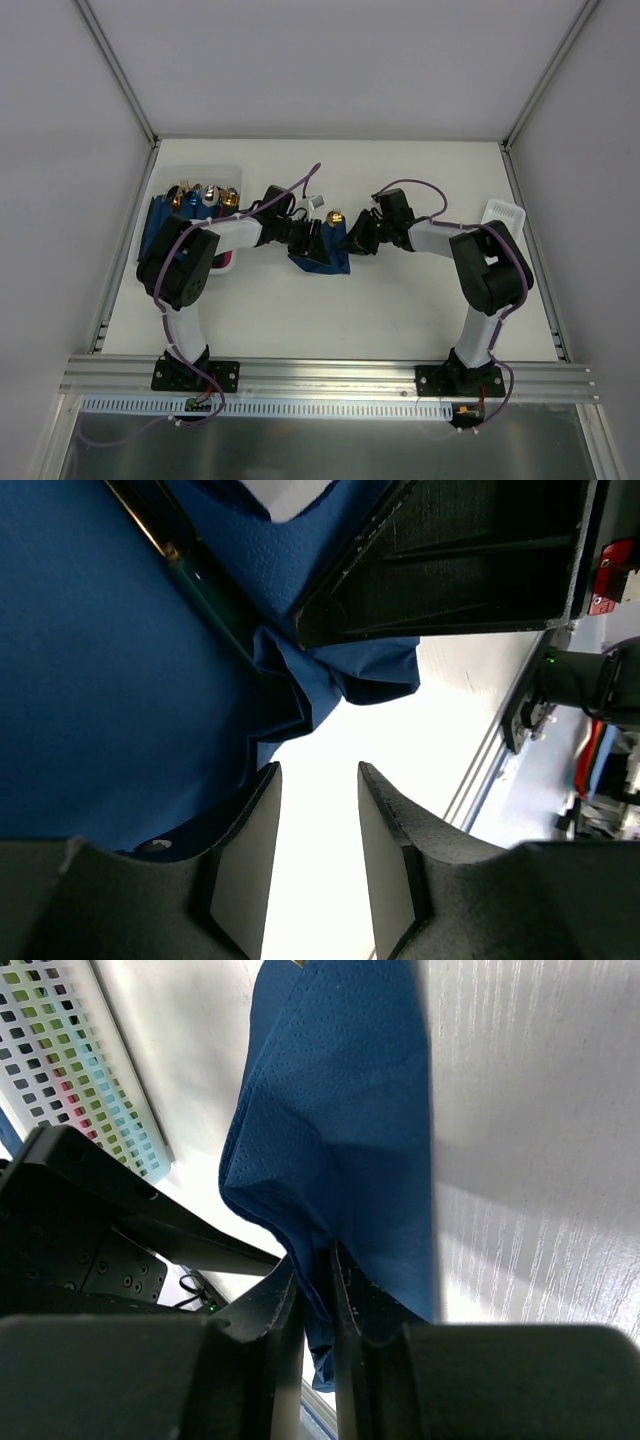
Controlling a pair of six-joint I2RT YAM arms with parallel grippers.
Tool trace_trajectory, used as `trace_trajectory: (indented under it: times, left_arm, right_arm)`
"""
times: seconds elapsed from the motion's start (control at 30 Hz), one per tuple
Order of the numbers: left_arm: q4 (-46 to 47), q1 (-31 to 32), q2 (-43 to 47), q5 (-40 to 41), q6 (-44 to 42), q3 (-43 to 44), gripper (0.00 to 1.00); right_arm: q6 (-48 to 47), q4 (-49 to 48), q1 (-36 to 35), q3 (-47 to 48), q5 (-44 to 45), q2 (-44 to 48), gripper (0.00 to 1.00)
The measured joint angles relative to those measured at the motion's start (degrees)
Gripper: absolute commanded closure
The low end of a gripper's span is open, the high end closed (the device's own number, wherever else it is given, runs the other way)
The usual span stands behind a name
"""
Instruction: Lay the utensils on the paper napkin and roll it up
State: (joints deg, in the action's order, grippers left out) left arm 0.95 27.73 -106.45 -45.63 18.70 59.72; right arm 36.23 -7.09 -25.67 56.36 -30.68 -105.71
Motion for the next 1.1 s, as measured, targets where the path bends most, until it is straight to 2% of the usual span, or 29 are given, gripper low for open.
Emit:
trace_trajectory:
  times: [0.33,0.53,0.8,1.1]
  left_arm:
    - [2.9,0.1,0.0,0.8,-5.4,0.0,0.59]
    - [3.3,0.1,-0.9,0.7,-6.8,0.2,0.60]
    - [3.4,0.1,-3.2,0.7,-7.9,1.0,0.69]
    - [3.8,0.1,-4.2,-0.8,-7.7,2.7,0.91]
  right_arm:
    - [0.0,0.0,0.1,0.0,0.0,0.0,0.85]
    - [0.0,0.0,0.2,0.0,-0.1,0.0,0.85]
    - [0.0,0.0,0.4,0.0,-0.1,0.0,0.85]
    - [0.0,0.0,0.5,-0.2,-0.2,0.0,0.85]
